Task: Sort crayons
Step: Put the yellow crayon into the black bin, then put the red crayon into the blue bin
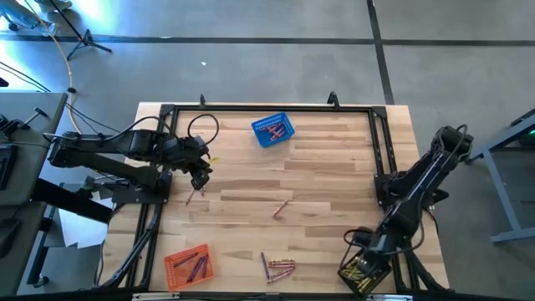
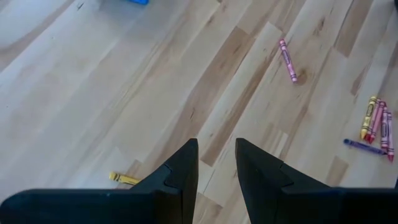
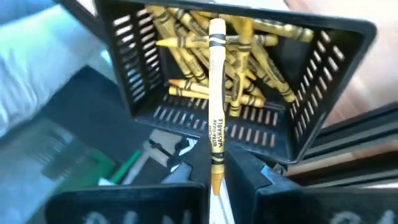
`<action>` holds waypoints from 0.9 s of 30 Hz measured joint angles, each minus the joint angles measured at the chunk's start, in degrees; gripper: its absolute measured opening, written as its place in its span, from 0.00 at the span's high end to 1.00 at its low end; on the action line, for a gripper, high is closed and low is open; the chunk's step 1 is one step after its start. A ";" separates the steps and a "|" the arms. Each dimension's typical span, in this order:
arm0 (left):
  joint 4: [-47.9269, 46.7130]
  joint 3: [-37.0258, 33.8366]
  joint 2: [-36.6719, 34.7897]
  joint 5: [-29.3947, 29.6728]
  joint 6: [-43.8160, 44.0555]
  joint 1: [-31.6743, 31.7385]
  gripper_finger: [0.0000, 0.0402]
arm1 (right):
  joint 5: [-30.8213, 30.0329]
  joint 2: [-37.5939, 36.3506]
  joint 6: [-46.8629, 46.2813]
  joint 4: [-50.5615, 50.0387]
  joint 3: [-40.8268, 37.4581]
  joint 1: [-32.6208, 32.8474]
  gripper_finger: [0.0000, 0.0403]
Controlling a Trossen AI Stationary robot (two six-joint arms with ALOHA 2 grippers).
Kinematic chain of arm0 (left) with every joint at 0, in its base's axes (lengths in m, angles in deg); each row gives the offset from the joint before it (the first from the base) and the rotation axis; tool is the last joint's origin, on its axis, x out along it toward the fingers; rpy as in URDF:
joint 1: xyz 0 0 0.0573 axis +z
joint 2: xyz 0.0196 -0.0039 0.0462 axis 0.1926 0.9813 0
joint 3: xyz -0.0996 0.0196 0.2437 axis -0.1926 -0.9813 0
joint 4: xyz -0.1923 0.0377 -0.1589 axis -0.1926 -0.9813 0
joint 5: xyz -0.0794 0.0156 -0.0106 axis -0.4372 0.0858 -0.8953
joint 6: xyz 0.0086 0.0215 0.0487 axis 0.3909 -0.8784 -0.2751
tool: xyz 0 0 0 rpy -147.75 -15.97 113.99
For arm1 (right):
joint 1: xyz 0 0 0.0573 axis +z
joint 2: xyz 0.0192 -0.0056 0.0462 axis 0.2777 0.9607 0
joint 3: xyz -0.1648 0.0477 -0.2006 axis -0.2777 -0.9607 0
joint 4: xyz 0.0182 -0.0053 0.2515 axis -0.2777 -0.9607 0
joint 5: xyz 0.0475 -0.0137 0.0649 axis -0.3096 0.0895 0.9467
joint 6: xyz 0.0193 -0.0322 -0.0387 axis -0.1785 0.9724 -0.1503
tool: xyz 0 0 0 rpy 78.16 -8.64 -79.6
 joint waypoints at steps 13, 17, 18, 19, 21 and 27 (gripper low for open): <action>-0.23 0.00 0.00 -4.15 0.47 -0.02 0.77 | -1.02 0.00 -2.53 3.88 0.00 1.16 0.74; -5.68 0.00 -0.02 -6.15 -2.60 -0.07 0.77 | -5.50 0.00 1.18 8.63 0.15 -0.06 0.74; -8.13 -0.02 -0.02 -6.14 -2.25 -0.13 0.77 | -7.19 0.00 2.27 9.28 0.17 -0.61 0.74; -10.31 -0.29 -0.03 -6.13 -0.91 -0.25 0.77 | -9.08 0.00 2.87 9.32 0.20 -1.15 0.74; -13.94 -1.56 -0.04 -6.11 3.37 -0.86 0.77 | -12.89 0.00 4.01 8.92 0.20 -2.48 0.74; -16.21 -9.79 -0.01 -6.07 17.97 -4.84 0.77 | -26.34 0.00 10.86 7.89 0.20 -7.91 0.74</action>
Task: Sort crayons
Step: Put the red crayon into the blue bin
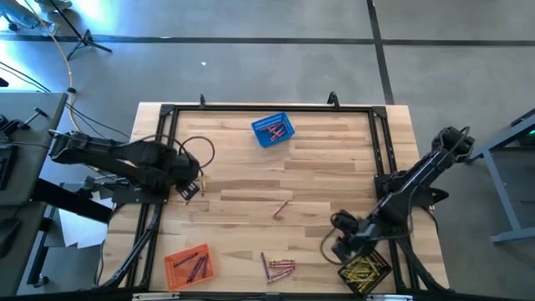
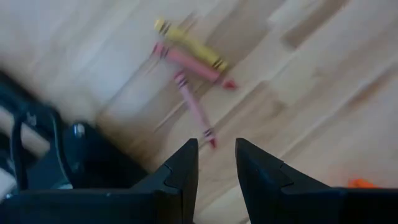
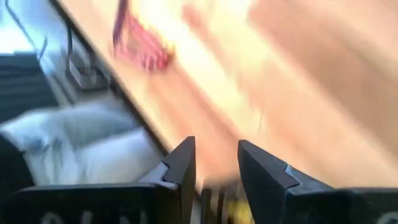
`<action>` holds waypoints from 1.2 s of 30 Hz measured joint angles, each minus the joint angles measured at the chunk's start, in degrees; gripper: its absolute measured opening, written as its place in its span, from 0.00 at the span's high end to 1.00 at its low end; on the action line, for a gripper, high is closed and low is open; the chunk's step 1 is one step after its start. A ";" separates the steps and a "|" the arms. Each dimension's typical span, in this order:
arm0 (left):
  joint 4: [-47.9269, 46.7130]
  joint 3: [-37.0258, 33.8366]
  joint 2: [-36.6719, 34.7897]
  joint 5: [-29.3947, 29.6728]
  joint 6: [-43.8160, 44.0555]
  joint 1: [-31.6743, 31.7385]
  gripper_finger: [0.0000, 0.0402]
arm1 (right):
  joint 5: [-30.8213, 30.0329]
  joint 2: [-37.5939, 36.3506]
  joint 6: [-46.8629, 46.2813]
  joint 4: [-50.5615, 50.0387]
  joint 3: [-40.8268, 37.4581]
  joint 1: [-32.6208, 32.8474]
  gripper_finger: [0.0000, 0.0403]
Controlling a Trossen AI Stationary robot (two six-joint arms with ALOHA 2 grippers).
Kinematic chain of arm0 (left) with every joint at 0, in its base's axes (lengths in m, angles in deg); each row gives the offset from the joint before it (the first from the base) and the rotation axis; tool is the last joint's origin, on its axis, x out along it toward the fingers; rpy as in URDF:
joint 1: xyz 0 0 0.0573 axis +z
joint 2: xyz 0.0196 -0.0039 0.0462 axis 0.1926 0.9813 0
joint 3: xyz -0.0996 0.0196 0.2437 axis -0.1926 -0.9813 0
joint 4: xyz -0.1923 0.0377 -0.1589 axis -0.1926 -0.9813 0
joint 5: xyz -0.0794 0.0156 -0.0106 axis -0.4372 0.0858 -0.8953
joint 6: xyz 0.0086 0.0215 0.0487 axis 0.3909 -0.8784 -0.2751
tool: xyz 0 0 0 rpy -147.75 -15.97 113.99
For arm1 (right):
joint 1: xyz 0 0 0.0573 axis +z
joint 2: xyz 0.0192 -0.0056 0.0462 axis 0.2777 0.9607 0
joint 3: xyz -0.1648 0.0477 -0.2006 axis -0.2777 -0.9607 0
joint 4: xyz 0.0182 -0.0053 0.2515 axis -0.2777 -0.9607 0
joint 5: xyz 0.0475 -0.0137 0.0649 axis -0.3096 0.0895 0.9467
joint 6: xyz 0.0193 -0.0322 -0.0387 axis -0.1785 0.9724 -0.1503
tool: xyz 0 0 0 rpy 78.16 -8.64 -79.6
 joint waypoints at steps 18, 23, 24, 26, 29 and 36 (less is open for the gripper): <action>4.56 -6.23 5.05 6.44 17.98 -8.65 0.77 | 3.19 0.00 31.99 -5.55 0.02 -22.00 0.74; 4.58 -6.23 9.24 5.09 16.64 -10.13 0.75 | 3.92 0.00 37.59 -7.47 0.02 -25.16 0.74; 4.54 -6.23 10.15 4.61 16.23 -10.13 0.74 | 3.97 0.00 38.76 -7.46 0.02 -25.63 0.74; 4.58 -6.23 11.60 3.78 15.07 -10.13 0.72 | 4.17 0.00 40.91 -7.36 0.02 -26.52 0.74; 4.72 -6.23 13.54 3.14 14.40 -10.13 0.69 | 4.41 0.00 43.30 -7.35 0.02 -27.57 0.74; 11.47 -6.19 17.00 3.15 15.00 -10.02 0.62 | 5.40 0.00 47.42 -7.51 0.02 -29.18 0.74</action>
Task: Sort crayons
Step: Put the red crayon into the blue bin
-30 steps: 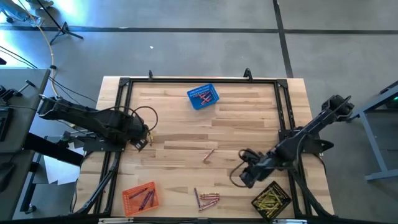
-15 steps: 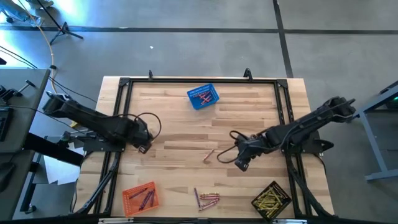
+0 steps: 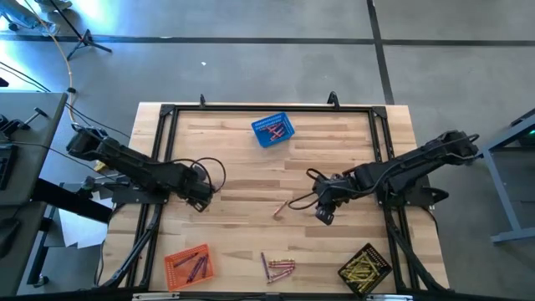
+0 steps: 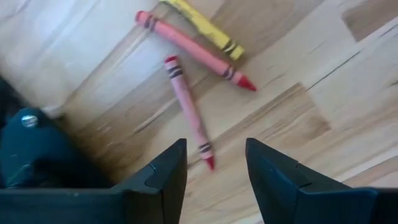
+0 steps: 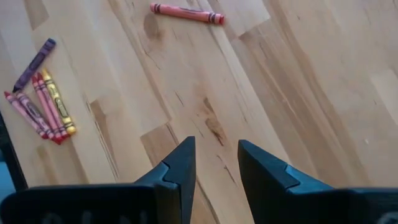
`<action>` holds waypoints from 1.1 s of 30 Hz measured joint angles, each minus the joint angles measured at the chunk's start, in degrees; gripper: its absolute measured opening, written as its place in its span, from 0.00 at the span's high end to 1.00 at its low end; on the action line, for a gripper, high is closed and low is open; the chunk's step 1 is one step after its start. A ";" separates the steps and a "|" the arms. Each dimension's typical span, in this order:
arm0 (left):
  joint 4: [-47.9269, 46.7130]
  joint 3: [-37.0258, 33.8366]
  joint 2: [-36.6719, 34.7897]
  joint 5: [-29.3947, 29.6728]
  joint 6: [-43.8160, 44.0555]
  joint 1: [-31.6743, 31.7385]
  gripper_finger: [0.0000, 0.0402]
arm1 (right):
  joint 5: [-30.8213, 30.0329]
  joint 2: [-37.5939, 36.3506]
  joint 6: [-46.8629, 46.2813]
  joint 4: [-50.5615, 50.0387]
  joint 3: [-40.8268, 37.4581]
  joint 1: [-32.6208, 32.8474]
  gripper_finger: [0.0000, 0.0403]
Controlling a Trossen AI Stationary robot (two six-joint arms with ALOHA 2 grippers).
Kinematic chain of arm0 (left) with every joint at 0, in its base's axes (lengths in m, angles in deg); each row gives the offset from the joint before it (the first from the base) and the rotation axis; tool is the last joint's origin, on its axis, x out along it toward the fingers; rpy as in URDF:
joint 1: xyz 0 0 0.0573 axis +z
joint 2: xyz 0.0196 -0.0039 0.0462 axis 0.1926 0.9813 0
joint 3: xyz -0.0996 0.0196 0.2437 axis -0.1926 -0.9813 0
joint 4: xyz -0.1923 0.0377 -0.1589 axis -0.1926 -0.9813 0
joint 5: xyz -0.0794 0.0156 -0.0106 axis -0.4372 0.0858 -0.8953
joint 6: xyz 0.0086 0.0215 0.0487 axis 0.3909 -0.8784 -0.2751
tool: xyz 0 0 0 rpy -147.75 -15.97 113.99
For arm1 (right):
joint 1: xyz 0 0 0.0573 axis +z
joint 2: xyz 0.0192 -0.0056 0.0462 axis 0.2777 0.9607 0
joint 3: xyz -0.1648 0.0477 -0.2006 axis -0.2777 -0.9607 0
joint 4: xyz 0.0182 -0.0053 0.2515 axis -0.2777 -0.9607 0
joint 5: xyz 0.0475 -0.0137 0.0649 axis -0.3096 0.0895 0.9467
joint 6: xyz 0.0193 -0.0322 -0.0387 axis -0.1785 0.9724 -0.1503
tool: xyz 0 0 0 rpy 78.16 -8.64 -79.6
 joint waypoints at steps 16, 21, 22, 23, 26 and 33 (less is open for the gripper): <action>2.27 -1.07 11.42 -3.30 7.38 0.92 0.62 | 1.71 0.00 8.53 -0.57 0.00 -0.54 0.74; 2.23 -1.04 15.35 -3.30 7.89 1.74 0.62 | 1.72 0.00 9.84 -0.61 0.00 -0.54 0.74; 2.38 -0.88 16.05 -3.43 8.16 2.02 0.62 | 1.72 0.00 9.84 -0.64 0.00 -0.54 0.74; 2.38 -0.80 16.79 -3.51 8.69 2.27 0.62 | 1.70 0.00 9.84 -0.66 0.00 -0.54 0.74; 3.74 -0.78 18.86 -4.09 9.79 3.00 0.64 | 1.70 0.00 9.84 -0.84 0.00 -0.52 0.74; 6.27 -0.63 21.06 -7.34 9.91 4.75 0.85 | 1.70 0.00 9.86 -0.86 0.01 -0.52 0.74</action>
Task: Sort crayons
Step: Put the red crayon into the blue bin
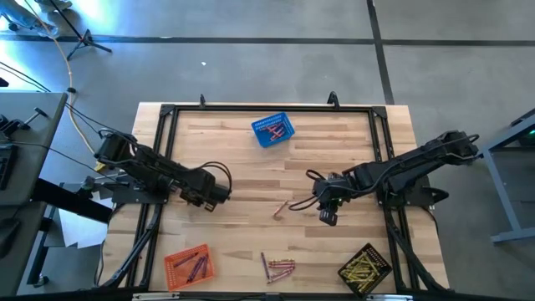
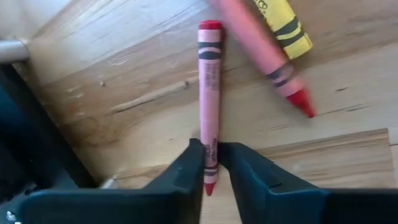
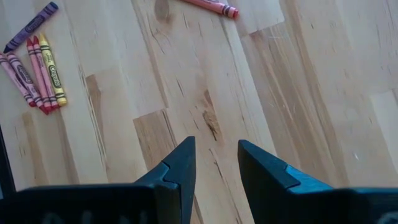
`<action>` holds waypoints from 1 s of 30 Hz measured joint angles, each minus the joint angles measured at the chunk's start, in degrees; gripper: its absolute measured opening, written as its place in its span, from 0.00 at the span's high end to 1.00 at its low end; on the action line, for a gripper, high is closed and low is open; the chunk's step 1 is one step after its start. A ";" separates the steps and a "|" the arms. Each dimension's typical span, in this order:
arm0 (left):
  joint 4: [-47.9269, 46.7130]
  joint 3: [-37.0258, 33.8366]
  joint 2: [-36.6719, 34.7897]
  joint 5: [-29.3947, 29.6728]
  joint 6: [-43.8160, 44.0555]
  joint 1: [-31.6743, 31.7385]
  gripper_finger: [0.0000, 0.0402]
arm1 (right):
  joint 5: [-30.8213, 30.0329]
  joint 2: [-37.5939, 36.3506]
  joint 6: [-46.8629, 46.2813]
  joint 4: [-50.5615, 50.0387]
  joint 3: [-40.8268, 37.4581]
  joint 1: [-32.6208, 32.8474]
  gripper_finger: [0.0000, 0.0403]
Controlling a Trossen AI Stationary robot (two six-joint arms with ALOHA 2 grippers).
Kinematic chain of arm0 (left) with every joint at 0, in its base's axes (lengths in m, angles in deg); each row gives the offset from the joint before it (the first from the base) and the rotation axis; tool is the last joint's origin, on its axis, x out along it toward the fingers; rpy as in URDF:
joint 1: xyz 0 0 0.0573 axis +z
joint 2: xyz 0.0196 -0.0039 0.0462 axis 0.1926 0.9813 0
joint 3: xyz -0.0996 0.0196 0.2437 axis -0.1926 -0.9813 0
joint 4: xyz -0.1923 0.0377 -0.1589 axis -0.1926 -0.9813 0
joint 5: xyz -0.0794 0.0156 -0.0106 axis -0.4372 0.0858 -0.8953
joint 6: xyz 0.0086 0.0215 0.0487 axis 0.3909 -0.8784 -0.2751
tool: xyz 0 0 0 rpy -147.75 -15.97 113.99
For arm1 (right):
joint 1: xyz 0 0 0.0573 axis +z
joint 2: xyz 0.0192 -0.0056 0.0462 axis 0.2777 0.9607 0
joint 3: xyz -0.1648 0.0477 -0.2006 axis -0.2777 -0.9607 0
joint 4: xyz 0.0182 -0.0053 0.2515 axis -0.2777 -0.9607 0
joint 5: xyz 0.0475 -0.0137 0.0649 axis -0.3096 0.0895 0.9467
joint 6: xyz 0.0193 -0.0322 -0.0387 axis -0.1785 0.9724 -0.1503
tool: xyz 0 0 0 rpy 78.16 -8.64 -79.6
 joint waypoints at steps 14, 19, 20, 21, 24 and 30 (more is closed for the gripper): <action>-5.94 1.37 -10.27 0.10 5.00 1.76 1.00 | -0.89 0.00 4.99 -1.94 0.01 -0.01 0.74; -5.92 4.51 -15.68 3.56 5.22 2.05 1.00 | -1.35 0.01 4.92 -2.52 0.01 -0.93 0.74; -5.56 5.41 -16.49 5.11 5.08 2.34 1.00 | -1.67 0.00 4.92 -2.55 -0.01 -1.14 0.74; -5.22 6.41 -17.31 6.98 5.03 2.70 1.00 | -2.10 0.00 4.66 -2.52 -0.01 -1.41 0.74; -1.43 9.24 -19.13 14.07 3.04 4.51 1.00 | -3.45 0.00 0.90 -2.76 0.01 -2.79 0.74; 20.33 11.72 -19.03 28.01 -12.37 13.06 1.00 | -3.82 0.00 -5.81 -2.90 0.01 -8.65 0.74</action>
